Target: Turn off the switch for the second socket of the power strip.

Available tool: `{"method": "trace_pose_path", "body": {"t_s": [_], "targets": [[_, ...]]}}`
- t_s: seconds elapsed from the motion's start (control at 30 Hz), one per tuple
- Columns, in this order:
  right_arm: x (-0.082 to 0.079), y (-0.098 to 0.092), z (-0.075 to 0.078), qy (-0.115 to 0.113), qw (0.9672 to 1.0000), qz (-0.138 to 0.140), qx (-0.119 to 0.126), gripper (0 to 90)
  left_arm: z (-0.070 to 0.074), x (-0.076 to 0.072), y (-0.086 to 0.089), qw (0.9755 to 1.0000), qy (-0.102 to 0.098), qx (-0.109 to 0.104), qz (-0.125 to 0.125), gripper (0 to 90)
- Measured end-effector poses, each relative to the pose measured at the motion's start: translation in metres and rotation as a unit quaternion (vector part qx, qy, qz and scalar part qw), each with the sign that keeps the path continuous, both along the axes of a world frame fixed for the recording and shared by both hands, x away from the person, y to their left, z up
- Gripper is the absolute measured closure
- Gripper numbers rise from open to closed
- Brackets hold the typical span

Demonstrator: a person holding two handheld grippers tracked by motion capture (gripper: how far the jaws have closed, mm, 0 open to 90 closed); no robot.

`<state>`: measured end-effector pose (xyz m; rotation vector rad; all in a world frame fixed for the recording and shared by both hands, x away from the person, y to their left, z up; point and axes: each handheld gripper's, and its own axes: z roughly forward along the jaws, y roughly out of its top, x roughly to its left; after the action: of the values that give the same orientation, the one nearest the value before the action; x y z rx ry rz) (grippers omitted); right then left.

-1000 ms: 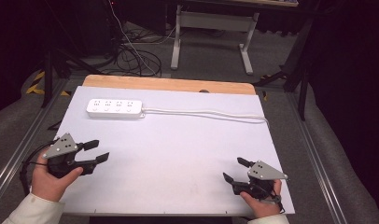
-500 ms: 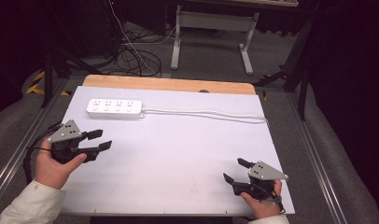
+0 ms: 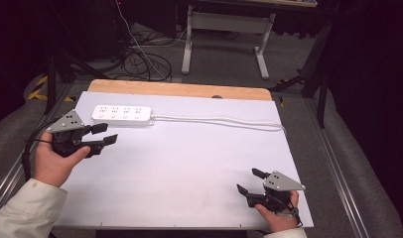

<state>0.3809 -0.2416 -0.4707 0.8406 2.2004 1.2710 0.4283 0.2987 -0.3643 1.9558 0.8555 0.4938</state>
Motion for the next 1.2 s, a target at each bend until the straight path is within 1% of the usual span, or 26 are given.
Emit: {"method": "trace_pose_path", "body": {"t_s": [0.1,0.2,0.23,0.27,0.33,0.4,0.43,0.47,0.5,0.57,0.63,0.67,0.7,0.73,0.77,0.8,0.83,0.87,0.9,0.97,1.0,1.03,1.07,1.13,1.17,1.2], "targets": [[0.0,0.0,0.0,0.0,1.0,0.0,-0.002,24.9,0.003,0.004,0.0,1.0,-0.001,-0.002,0.003,46.7],[0.0,-0.001,0.0,-0.001,1.0,-0.001,0.0,24.9,0.007,0.009,-0.001,1.0,-0.003,0.004,0.005,46.7],[0.0,-0.002,0.0,-0.001,1.0,-0.001,0.0,24.9,0.009,0.01,-0.001,1.0,0.0,0.002,0.006,46.7],[0.0,-0.002,0.0,0.0,1.0,-0.001,0.001,24.9,0.01,0.012,-0.001,0.9999,-0.004,0.006,0.007,46.7],[0.0,-0.002,0.0,-0.001,1.0,-0.001,0.001,24.9,0.012,0.015,-0.001,0.9999,-0.007,0.007,0.008,46.7],[0.0,-0.002,0.0,-0.002,1.0,0.0,-0.001,24.9,0.012,0.018,-0.002,0.9999,-0.006,0.001,0.01,47.0],[0.0,-0.002,0.0,-0.002,1.0,0.0,-0.001,24.9,0.013,0.02,-0.001,0.9999,-0.008,0.005,0.01,47.7],[0.0,-0.002,0.0,-0.002,1.0,0.0,0.0,24.9,0.012,0.022,-0.001,0.9999,-0.009,0.003,0.011,48.3],[0.0,-0.002,0.0,-0.001,1.0,0.001,0.0,24.9,0.011,0.024,-0.002,0.9999,-0.009,-0.002,0.012,49.3],[0.0,-0.002,0.0,-0.001,1.0,0.001,0.0,24.9,0.009,0.03,-0.002,0.9996,-0.02,-0.011,0.015,51.1],[0.0,-0.001,0.0,-0.001,1.0,0.002,-0.001,24.9,0.007,0.037,-0.002,0.9993,-0.021,-0.023,0.02,55.0],[0.0,-0.001,0.0,-0.002,1.0,0.002,0.001,24.9,0.007,0.04,-0.001,0.9993,-0.022,-0.02,0.022,58.4],[0.0,-0.001,0.0,-0.002,1.0,0.002,0.001,24.9,0.006,0.045,-0.001,0.9992,-0.019,-0.023,0.024,62.6],[-0.001,-0.002,0.0,-0.003,1.0,0.002,0.001,24.9,0.005,0.048,-0.001,0.9992,-0.022,-0.021,0.026,70.1],[-0.001,-0.002,0.0,-0.003,1.0,0.002,0.0,24.9,0.004,0.051,-0.001,0.9991,-0.022,-0.023,0.028,73.8],[-0.001,-0.002,0.0,-0.003,1.0,0.002,0.0,24.9,0.003,0.054,-0.001,0.9991,-0.02,-0.022,0.03,73.8],[0.0,-0.002,0.0,-0.003,1.0,0.003,0.001,24.9,0.001,0.058,-0.002,0.9991,-0.018,-0.021,0.031,79.9],[0.0,-0.002,0.0,-0.003,1.0,0.004,0.001,24.9,0.0,0.061,-0.002,0.9991,-0.019,-0.012,0.036,82.6],[0.0,-0.002,0.0,-0.003,1.0,0.004,0.001,24.9,-0.001,0.065,-0.002,0.9991,-0.015,-0.008,0.039,82.6],[0.0,-0.002,-0.001,-0.001,1.0,0.005,0.002,24.9,-0.005,0.073,-0.002,0.9988,-0.005,-0.013,0.046,88.5],[0.0,-0.002,-0.001,-0.002,1.0,0.005,0.0,24.9,-0.007,0.077,-0.001,0.9986,0.0,-0.012,0.051,89.8],[0.0,-0.002,-0.001,-0.001,1.0,0.005,-0.001,24.9,-0.01,0.081,0.0,0.9983,0.001,-0.008,0.057,89.9],[0.0,-0.002,-0.001,0.0,1.0,0.006,-0.001,24.9,-0.012,0.085,0.0,0.9981,0.009,-0.008,0.06,90.0],[0.001,-0.002,-0.001,-0.001,1.0,0.007,0.001,24.9,-0.016,0.094,0.003,0.9978,0.012,-0.007,0.065,90.0],[0.001,-0.003,-0.001,-0.001,1.0,0.007,0.001,24.9,-0.019,0.097,0.003,0.9973,0.018,-0.011,0.07,90.0],[0.0,-0.003,-0.001,-0.001,1.0,0.006,0.0,24.9,-0.021,0.1,0.005,0.997,0.018,-0.013,0.074,90.0]]}}
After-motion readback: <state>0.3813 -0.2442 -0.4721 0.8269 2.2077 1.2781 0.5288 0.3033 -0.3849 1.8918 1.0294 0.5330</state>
